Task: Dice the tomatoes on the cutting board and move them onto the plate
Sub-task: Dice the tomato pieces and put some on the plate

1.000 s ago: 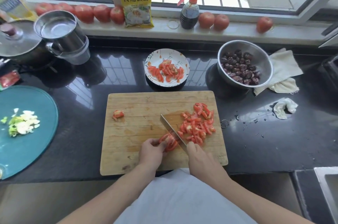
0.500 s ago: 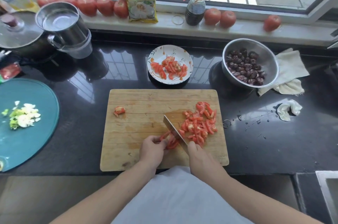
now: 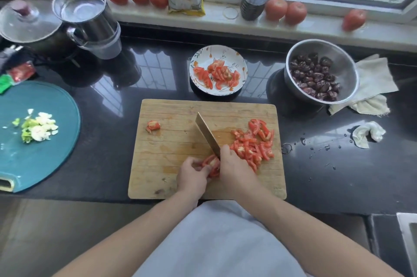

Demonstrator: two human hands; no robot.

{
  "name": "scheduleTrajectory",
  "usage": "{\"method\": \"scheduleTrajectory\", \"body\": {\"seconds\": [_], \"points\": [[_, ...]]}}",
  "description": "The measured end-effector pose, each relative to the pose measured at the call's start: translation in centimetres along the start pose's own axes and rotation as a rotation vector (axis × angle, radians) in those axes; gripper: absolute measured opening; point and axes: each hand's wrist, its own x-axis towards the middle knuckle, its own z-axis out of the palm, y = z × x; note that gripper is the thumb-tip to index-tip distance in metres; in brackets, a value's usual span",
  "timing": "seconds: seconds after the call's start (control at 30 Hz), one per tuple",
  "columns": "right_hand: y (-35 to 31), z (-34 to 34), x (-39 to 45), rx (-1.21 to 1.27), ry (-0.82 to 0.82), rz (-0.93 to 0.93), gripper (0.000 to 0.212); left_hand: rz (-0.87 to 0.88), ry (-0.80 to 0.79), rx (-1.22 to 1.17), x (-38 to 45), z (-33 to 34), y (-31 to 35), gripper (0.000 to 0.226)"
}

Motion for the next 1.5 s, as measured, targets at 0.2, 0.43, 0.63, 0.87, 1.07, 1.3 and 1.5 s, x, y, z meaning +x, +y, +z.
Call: {"method": "scheduleTrajectory", "body": {"seconds": [0.2,0.43,0.63,0.87,1.07,1.3,1.5], "points": [[3.0,0.2,-4.1,0.01,-0.045,0.066,0.029,0.023,0.011,0.007,0.0,0.0,-0.2,0.012],[2.5,-0.5,-5.8,0.069,-0.015,0.048,0.026,0.033,0.021,0.089,0.0,-0.2,-0.2,0.013],[1.4,-1.3,-6.2,-0.022,-0.06,0.041,0.023,0.053,0.033,0.166,-0.1,-0.3,-0.1,0.017],[1.4,-0.7,-5.7,-0.032,-0.067,0.028,0.023,0.044,0.031,0.171,-0.1,-0.2,0.1,0.016],[2.9,-0.7,-6.8,-0.033,-0.126,0.026,0.023,0.04,0.019,0.156,-0.1,-0.2,0.0,0.015],[2.0,0.9,-5.1,-0.118,-0.074,0.043,0.026,0.051,0.016,0.159,0.1,-0.1,-0.3,0.016],[1.9,1.1,-4.6,-0.062,-0.089,0.038,0.034,0.04,0.018,0.1,0.2,-0.1,-0.5,0.014]]}}
